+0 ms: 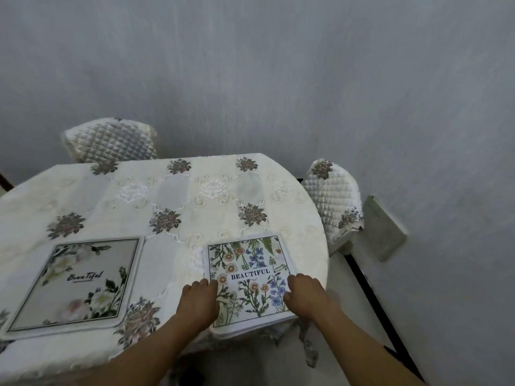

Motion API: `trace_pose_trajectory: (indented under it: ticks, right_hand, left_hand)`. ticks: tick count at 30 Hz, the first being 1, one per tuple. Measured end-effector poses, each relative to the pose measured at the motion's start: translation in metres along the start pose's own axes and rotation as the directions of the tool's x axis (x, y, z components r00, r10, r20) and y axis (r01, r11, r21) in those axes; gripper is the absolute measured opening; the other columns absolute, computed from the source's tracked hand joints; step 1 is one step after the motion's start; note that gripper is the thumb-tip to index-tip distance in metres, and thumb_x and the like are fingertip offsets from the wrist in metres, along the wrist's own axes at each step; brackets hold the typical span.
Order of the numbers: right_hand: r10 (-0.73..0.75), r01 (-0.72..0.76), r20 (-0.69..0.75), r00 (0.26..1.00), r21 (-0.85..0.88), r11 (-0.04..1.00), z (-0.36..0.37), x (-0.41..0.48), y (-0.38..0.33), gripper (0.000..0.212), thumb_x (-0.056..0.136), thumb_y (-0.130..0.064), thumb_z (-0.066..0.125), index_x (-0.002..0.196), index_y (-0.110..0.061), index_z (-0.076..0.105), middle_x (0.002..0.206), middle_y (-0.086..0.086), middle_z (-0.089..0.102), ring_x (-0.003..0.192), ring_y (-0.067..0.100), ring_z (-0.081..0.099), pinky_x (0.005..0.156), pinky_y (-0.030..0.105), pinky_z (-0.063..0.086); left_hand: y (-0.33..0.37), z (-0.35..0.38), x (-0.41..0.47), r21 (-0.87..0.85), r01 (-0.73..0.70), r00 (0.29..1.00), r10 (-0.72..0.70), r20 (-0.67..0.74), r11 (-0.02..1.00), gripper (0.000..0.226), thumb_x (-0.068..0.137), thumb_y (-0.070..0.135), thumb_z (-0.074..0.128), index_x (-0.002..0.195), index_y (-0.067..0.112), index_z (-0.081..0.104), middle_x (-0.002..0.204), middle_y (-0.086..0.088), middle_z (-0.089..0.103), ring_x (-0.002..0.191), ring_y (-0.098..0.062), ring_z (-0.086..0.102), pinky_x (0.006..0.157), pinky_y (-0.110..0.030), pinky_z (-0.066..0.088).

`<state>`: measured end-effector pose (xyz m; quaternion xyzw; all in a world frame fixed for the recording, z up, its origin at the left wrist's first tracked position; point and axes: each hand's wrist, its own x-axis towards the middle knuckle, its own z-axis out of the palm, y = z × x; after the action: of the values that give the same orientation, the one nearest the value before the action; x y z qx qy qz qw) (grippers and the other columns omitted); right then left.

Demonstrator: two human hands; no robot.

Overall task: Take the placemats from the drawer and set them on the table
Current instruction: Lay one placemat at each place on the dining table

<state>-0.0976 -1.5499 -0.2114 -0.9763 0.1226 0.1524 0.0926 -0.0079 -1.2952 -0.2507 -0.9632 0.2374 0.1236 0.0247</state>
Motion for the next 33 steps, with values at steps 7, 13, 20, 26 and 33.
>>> trace_pose_trajectory:
  ticks: [7, 13, 20, 26, 33]
  right_hand:
    - [0.135, -0.187, 0.185, 0.973, 0.304, 0.934, 0.032, 0.078, 0.035, 0.032, 0.086, -0.034, 0.055, 0.108, -0.011, 0.050, 0.113, 0.014, 0.058, 0.103, 0.030, 0.058, 0.078, 0.032, 0.047]
    - [0.201, -0.317, 0.289, 0.936, 0.443, 0.839, 0.054, 0.135, 0.065, 0.027, 0.086, -0.026, 0.056, 0.106, -0.010, 0.048, 0.110, 0.013, 0.056, 0.094, 0.027, 0.060, 0.071, 0.030, 0.050]
    - [0.149, -0.364, 0.397, 0.906, 0.548, 0.753, 0.062, 0.168, 0.088, 0.022, 0.086, -0.020, 0.059, 0.102, -0.005, 0.052, 0.093, 0.008, 0.061, 0.074, 0.019, 0.058, 0.049, 0.022, 0.040]
    - [0.161, -0.502, 0.511, 0.844, 0.650, 0.570, 0.060, 0.180, 0.090, 0.023, 0.083, -0.018, 0.063, 0.095, 0.000, 0.067, 0.082, 0.013, 0.070, 0.072, 0.028, 0.068, 0.061, 0.030, 0.053]
    - [0.165, -0.469, 0.483, 0.860, 0.619, 0.630, 0.061, 0.163, 0.101, 0.030, 0.082, -0.022, 0.060, 0.100, 0.001, 0.067, 0.088, 0.013, 0.071, 0.074, 0.026, 0.067, 0.056, 0.025, 0.051]
  left_hand:
    - [-0.001, 0.039, 0.041, -0.241, 0.275, 0.955, -0.235, 0.181, 0.931, 0.039, 0.086, 0.035, 0.057, 0.118, 0.016, 0.045, 0.116, -0.006, 0.057, 0.105, -0.024, 0.057, 0.085, -0.035, 0.045]
    - [0.018, 0.064, 0.057, -0.465, 0.551, 0.834, -0.458, 0.307, 0.693, 0.027, 0.092, 0.025, 0.054, 0.113, 0.007, 0.051, 0.116, -0.013, 0.058, 0.106, -0.025, 0.056, 0.083, -0.028, 0.042]
    - [0.040, 0.056, 0.064, -0.502, 0.688, 0.687, -0.694, 0.216, 0.525, 0.017, 0.090, 0.019, 0.052, 0.101, 0.007, 0.055, 0.096, -0.014, 0.062, 0.086, -0.028, 0.058, 0.072, -0.033, 0.045]
    - [0.054, 0.042, 0.065, -0.544, 0.730, 0.606, -0.759, 0.238, 0.413, 0.013, 0.097, 0.023, 0.047, 0.091, 0.012, 0.051, 0.083, -0.004, 0.061, 0.073, -0.019, 0.057, 0.061, -0.030, 0.042]
    - [0.030, 0.078, 0.048, -0.733, 0.671, 0.551, -0.590, 0.590, -0.106, 0.037, 0.077, 0.038, 0.072, 0.089, 0.003, 0.070, 0.090, -0.017, 0.075, 0.082, -0.033, 0.072, 0.081, -0.048, 0.058]
